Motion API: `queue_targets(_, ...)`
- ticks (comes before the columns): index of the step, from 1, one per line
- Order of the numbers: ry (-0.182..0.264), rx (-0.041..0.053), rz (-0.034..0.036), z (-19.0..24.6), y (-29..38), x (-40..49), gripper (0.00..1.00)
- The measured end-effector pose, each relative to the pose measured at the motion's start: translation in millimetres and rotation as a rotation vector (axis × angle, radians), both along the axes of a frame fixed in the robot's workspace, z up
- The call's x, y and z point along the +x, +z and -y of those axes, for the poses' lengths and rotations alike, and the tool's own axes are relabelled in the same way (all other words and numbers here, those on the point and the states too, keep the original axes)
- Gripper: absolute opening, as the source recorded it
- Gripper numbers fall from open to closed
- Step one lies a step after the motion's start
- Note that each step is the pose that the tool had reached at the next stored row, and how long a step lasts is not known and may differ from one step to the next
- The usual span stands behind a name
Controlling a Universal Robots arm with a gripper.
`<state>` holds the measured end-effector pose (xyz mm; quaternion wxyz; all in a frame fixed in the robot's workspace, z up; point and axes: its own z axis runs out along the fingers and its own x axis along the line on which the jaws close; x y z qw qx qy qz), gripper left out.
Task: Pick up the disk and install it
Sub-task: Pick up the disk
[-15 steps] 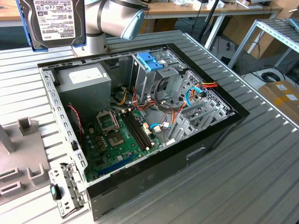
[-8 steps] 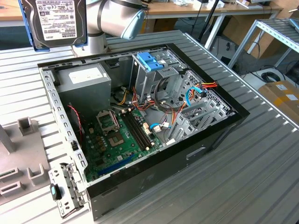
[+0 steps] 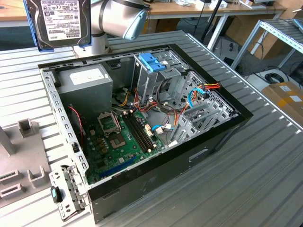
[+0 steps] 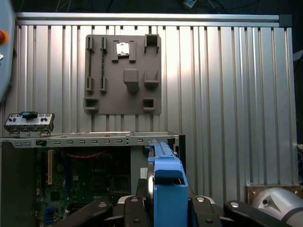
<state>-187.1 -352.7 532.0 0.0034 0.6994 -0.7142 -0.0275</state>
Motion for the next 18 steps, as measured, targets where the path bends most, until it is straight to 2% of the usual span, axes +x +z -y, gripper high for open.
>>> queue_targets(7,0.000,0.0001,0.0000,0.0,-0.3,6.0,0.37)
queue_targets(9,0.000,0.0000,0.0000,0.0,-0.9,21.2,0.37)
queue_targets(18,0.000,0.0000,0.0000,0.0,-1.2,27.4,0.37)
